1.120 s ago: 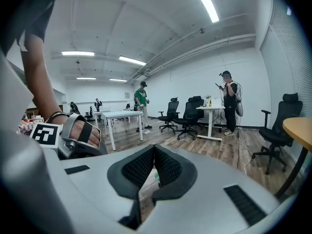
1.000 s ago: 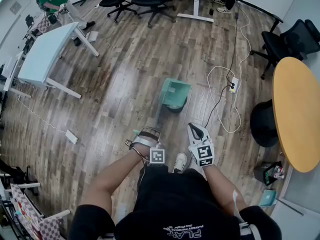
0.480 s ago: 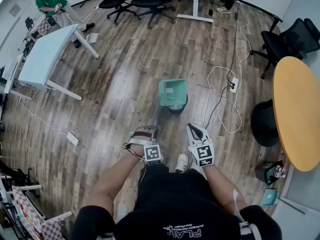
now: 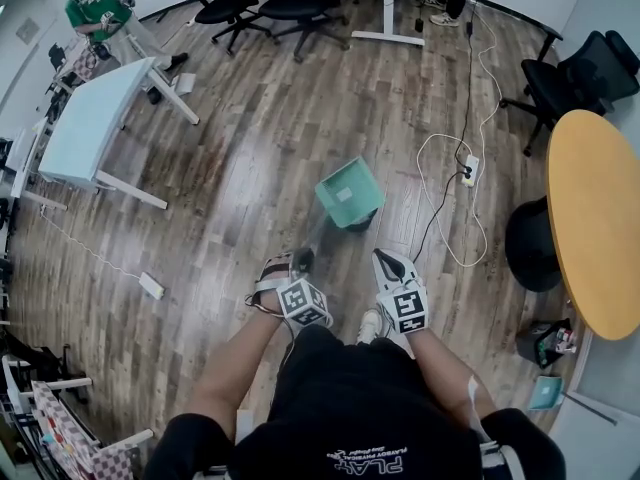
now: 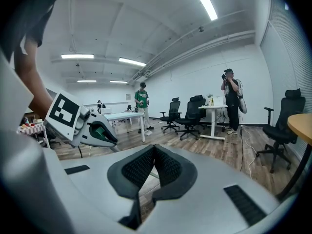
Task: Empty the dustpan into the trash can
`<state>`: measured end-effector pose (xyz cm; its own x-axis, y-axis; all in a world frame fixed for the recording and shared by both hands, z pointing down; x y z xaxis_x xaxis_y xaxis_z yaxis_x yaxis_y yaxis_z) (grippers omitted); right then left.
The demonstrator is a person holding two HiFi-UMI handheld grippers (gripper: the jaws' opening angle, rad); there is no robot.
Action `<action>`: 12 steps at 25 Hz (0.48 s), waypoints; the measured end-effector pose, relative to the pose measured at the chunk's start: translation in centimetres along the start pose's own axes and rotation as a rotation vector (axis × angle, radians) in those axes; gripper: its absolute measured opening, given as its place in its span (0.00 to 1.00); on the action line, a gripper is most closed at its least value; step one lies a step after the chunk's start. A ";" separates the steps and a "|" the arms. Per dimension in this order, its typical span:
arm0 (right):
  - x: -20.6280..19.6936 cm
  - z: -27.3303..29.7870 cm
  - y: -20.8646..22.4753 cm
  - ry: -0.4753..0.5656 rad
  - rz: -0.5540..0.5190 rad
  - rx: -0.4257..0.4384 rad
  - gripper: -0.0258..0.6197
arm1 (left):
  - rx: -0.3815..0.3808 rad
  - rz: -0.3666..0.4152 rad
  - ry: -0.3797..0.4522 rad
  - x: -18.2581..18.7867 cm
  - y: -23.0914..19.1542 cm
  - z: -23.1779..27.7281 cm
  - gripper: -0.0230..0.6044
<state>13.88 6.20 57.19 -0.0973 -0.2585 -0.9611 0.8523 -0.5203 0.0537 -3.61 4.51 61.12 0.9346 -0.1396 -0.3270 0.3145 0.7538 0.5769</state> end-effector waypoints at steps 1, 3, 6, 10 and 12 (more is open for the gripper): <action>0.1 0.2 0.1 0.000 -0.001 0.000 0.08 | -0.005 -0.044 0.007 0.0 -0.3 0.1 0.11; 0.4 0.6 0.2 -0.001 -0.003 0.001 0.08 | -0.016 -0.116 0.016 -0.1 -0.7 0.3 0.11; 0.9 1.3 0.4 0.000 -0.008 0.002 0.08 | -0.018 -0.222 0.021 -0.6 -1.5 0.6 0.11; 1.4 2.4 0.2 -0.004 -0.015 0.008 0.08 | -0.014 -0.391 0.019 -2.3 -2.7 0.7 0.11; 1.6 2.9 0.1 -0.007 -0.018 0.011 0.08 | -0.017 -0.474 0.017 -3.4 -3.3 0.5 0.11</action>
<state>12.28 3.38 56.41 -0.1165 -0.2546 -0.9600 0.8445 -0.5341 0.0391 -7.75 2.14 60.72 0.6858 -0.4600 -0.5639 0.7028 0.6198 0.3491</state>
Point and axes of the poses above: the fingertips, and each gripper's own axes: z forward along the fingers, y to its right, x out of its top, the point moved 4 cm from there along -z, backward along the fingers, and after that the axes turned 1 degree about -x, right-handed, at the moved point
